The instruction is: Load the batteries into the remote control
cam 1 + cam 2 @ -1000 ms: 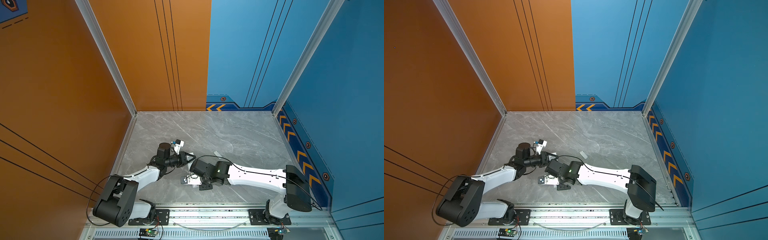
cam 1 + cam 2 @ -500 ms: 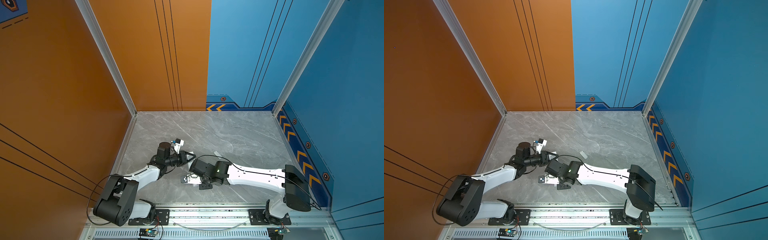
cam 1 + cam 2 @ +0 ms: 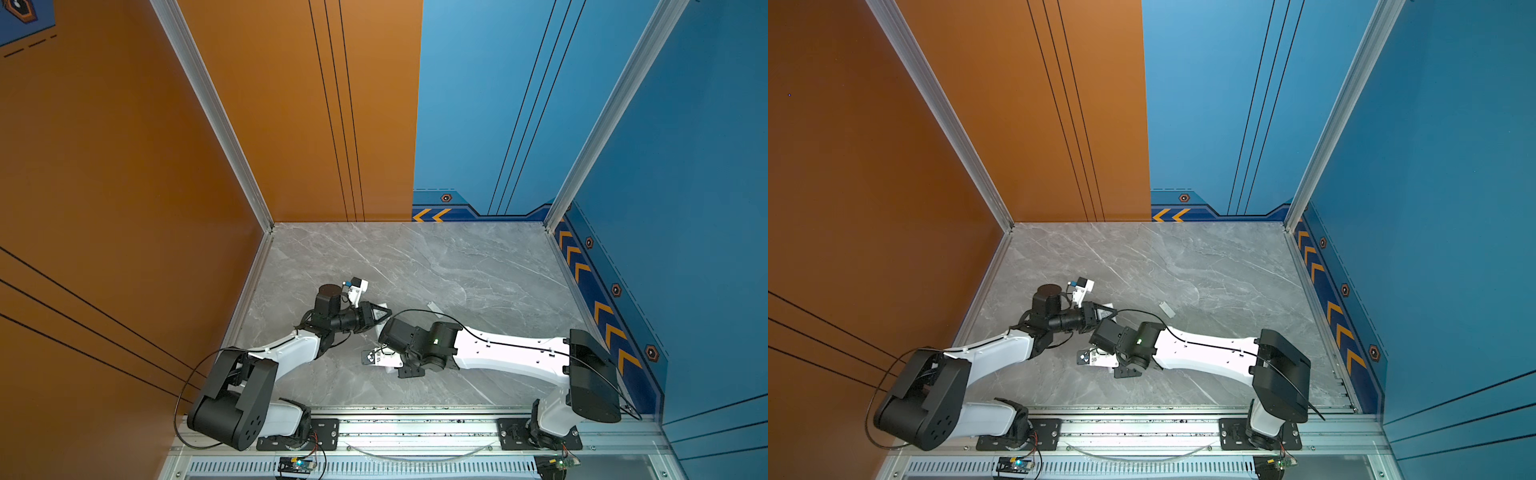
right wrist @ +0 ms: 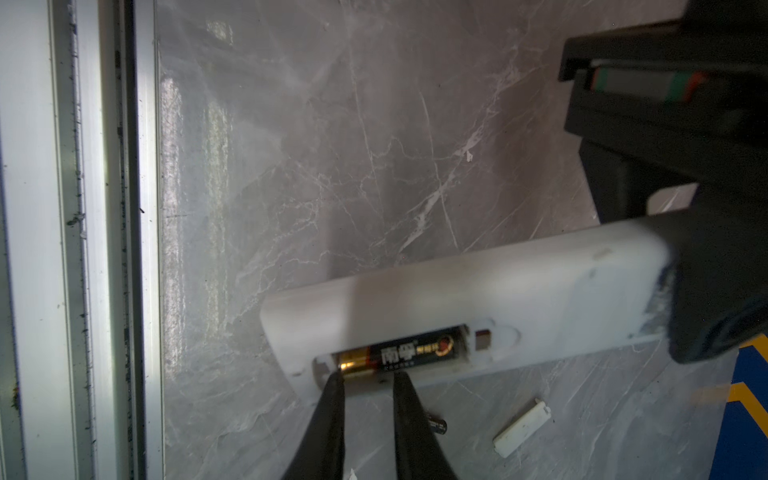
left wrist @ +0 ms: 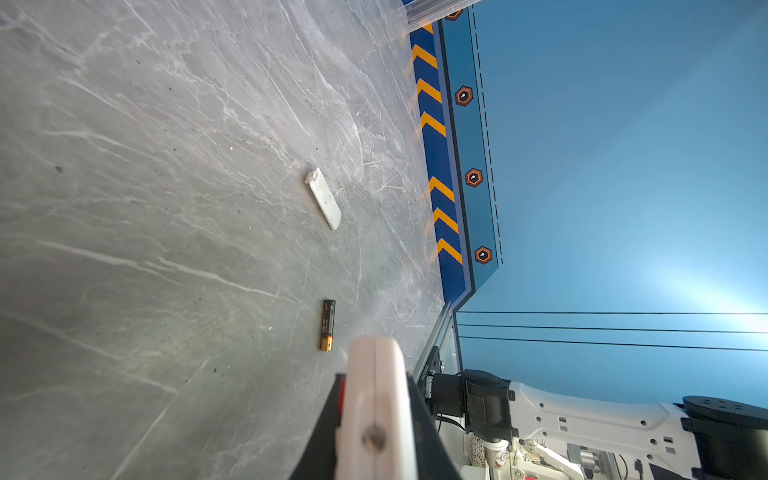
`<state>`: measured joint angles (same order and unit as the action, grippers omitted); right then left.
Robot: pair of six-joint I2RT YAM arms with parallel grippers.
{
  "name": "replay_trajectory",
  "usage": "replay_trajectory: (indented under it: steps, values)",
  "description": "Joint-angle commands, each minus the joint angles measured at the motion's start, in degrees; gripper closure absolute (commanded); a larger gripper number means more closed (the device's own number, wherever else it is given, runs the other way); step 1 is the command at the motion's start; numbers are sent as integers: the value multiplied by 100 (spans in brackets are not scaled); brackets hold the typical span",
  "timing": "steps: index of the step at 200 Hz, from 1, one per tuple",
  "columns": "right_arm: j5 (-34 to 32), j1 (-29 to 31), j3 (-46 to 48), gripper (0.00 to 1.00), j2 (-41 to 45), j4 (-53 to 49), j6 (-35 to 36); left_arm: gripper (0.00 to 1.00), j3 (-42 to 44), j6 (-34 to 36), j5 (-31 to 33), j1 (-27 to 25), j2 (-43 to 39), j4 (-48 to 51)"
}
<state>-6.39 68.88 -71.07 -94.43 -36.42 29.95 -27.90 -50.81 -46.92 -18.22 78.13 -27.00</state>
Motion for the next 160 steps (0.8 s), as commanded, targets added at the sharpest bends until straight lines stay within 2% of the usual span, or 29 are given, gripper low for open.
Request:
replay_trajectory:
  steps: [1, 160]
  values:
    - [-435, -107, -119, 79, -66, 47, -144, 100, -132, -94, -433, -44, -8, 29]
    - [-525, -105, -92, 79, -34, 30, -132, 100, -123, -4, -376, -27, -81, 130]
